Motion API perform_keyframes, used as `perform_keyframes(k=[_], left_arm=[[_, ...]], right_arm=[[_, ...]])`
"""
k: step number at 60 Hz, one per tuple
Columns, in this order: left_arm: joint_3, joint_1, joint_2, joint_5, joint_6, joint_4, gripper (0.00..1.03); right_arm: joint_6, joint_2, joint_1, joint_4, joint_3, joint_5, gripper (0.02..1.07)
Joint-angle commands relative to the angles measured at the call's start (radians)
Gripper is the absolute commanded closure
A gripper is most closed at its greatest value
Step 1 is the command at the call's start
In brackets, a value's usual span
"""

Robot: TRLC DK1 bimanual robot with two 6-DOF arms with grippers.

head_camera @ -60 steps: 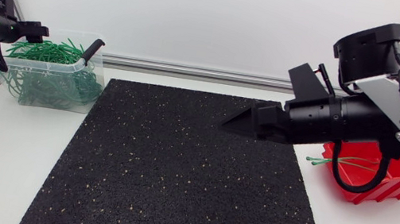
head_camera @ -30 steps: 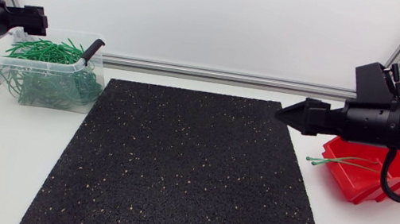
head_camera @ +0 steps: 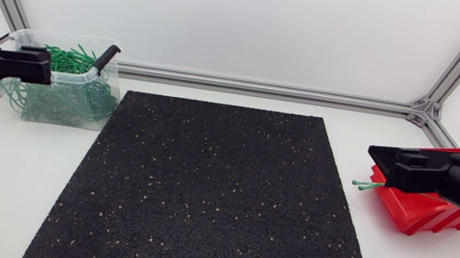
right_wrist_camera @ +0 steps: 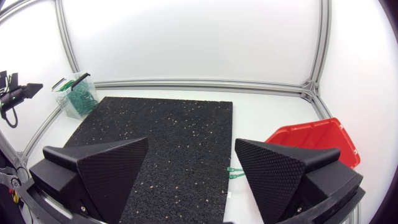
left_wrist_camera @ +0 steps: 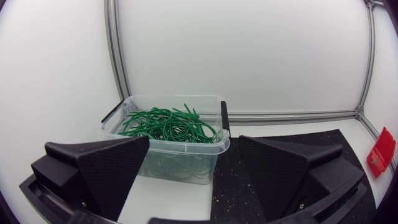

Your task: Take a green cable tie from the red box, thread the tail through the head to close it, then place it in the transparent bin on the left.

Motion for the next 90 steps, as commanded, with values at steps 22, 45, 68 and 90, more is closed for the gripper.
perform_keyframes(k=[22, 45, 68, 90], left_arm=[[-0.265, -0.097, -0.312, 0.009, -0.02, 0.022, 0.04], [-0.463, -0.126, -0.516, 0.02, -0.041, 0.062, 0.04], [-0.578, -0.094, -0.71, 0.058, -0.033, 0.032, 0.04], [-0.686, -0.063, -0.893, 0.094, -0.025, 0.005, 0.04]], right_arm=[[-0.062, -0.289, -0.032, 0.136, -0.239, 0.128, 0.05], [-0.031, -0.482, -0.006, 0.207, -0.394, 0.19, 0.05], [0.0, -0.676, 0.02, 0.279, -0.55, 0.252, 0.05], [0.012, -0.752, 0.03, 0.307, -0.611, 0.276, 0.05]])
